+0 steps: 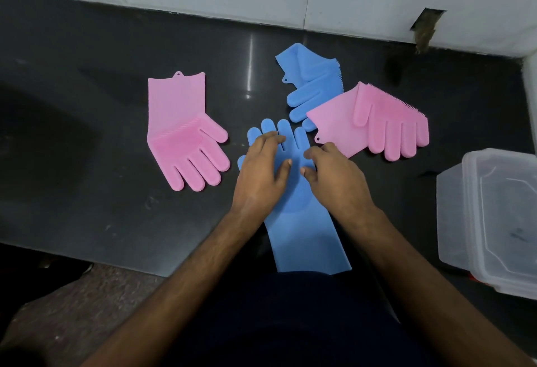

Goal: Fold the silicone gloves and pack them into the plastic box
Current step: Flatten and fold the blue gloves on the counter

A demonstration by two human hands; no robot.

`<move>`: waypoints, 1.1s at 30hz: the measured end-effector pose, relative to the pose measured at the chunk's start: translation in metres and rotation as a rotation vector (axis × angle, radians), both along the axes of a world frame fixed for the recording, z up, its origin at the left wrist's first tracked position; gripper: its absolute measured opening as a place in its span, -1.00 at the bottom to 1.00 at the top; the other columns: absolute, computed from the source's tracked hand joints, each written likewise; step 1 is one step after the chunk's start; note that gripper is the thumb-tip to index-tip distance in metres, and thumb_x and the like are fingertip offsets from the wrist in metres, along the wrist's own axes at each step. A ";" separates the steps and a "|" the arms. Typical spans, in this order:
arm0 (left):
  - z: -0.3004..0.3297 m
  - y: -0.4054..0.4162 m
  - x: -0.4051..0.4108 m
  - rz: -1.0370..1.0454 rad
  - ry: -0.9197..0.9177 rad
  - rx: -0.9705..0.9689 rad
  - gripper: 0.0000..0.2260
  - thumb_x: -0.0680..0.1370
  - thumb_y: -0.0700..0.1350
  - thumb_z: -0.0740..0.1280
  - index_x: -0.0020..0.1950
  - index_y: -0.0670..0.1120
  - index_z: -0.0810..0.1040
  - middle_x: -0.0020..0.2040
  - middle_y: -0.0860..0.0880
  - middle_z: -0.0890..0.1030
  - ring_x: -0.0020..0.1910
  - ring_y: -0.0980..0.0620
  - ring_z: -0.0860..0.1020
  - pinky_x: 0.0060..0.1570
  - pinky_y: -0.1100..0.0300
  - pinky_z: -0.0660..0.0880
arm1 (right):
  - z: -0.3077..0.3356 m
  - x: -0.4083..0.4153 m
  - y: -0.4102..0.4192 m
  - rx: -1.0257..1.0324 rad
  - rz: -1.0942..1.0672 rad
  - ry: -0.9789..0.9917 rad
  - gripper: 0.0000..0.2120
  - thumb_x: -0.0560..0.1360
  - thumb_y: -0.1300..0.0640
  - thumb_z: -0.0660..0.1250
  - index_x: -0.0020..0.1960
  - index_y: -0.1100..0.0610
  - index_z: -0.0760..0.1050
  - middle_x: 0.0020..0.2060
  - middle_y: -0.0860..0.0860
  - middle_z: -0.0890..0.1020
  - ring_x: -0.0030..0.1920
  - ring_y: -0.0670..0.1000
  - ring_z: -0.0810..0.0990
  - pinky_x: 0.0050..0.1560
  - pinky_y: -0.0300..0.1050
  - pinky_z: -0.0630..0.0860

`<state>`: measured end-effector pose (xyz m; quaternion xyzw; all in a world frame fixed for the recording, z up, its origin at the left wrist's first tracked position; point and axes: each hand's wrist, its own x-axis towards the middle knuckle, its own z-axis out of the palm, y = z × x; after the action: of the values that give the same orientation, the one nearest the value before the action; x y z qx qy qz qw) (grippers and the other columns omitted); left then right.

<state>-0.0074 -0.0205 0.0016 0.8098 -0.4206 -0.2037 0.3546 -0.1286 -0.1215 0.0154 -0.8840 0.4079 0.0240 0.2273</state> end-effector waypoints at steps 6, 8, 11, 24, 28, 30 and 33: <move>0.003 -0.033 0.011 0.086 0.344 -0.102 -0.43 0.63 -0.20 0.42 0.59 -0.11 0.27 0.42 -0.01 0.53 0.30 0.12 0.57 0.27 0.31 0.49 | 0.005 0.027 -0.042 -0.083 -0.062 -0.232 -0.79 0.64 0.12 0.30 0.24 0.10 0.57 0.14 0.04 0.55 0.08 0.08 0.57 0.03 0.06 0.57; 0.003 -0.047 0.017 0.170 0.496 -0.139 -0.46 0.63 -0.22 0.42 0.56 -0.12 0.29 0.37 -0.03 0.56 0.22 0.15 0.62 0.16 0.33 0.54 | 0.003 0.040 -0.060 -0.100 -0.041 -0.249 -0.75 0.63 0.16 0.31 0.29 0.13 0.55 0.23 0.07 0.53 0.19 0.10 0.51 0.12 0.03 0.54; 0.003 -0.066 0.025 0.289 0.686 -0.173 -0.51 0.65 -0.17 0.41 0.55 -0.06 0.34 0.37 0.03 0.56 0.11 0.13 0.69 0.08 0.22 0.61 | -0.003 0.060 -0.083 -0.100 -0.002 -0.228 -0.63 0.61 0.19 0.33 0.41 0.14 0.46 0.34 0.10 0.48 0.30 0.13 0.44 0.26 0.04 0.49; -0.005 -0.134 0.056 0.310 0.840 -0.207 -0.62 0.68 -0.21 0.34 0.48 -0.10 0.37 -0.01 -0.04 0.72 -0.30 0.12 0.62 -0.51 0.28 0.42 | -0.009 0.093 -0.126 -0.116 -0.016 -0.087 -0.77 0.51 0.27 0.33 0.14 0.08 0.54 0.05 0.09 0.46 0.08 0.11 0.47 0.04 0.03 0.51; 0.011 -0.134 0.050 0.311 0.770 -0.331 -0.71 0.68 -0.21 0.34 0.40 -0.11 0.45 0.00 0.02 0.66 -0.33 0.15 0.59 -0.47 0.34 0.43 | 0.010 0.089 -0.132 -0.148 -0.106 -0.293 -0.78 0.56 0.21 0.36 0.20 0.13 0.53 0.09 0.07 0.50 0.03 0.07 0.54 0.03 0.00 0.53; 0.021 -0.130 0.045 0.292 0.718 -0.349 -0.74 0.68 -0.18 0.36 0.37 -0.11 0.50 0.11 -0.01 0.64 -0.28 0.07 0.58 -0.40 0.34 0.46 | 0.024 0.088 -0.131 -0.170 -0.170 -0.429 -0.80 0.57 0.15 0.38 0.19 0.10 0.53 0.07 0.00 0.51 -0.02 -0.02 0.55 -0.04 -0.13 0.51; 0.034 -0.118 0.035 0.264 0.663 -0.363 -0.74 0.67 -0.18 0.38 0.36 -0.08 0.51 0.15 -0.15 0.65 -0.17 -0.23 0.63 -0.35 0.24 0.52 | 0.048 0.088 -0.121 -0.096 -0.233 -0.652 -0.87 0.55 0.14 0.39 0.09 0.08 0.54 -0.01 -0.06 0.53 -0.06 -0.06 0.56 -0.04 -0.13 0.55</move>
<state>0.0277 -0.1384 0.0360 0.6714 -0.2047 -0.3293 0.6316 -0.0410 -0.2423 0.0631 -0.8023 0.4127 -0.3048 0.3051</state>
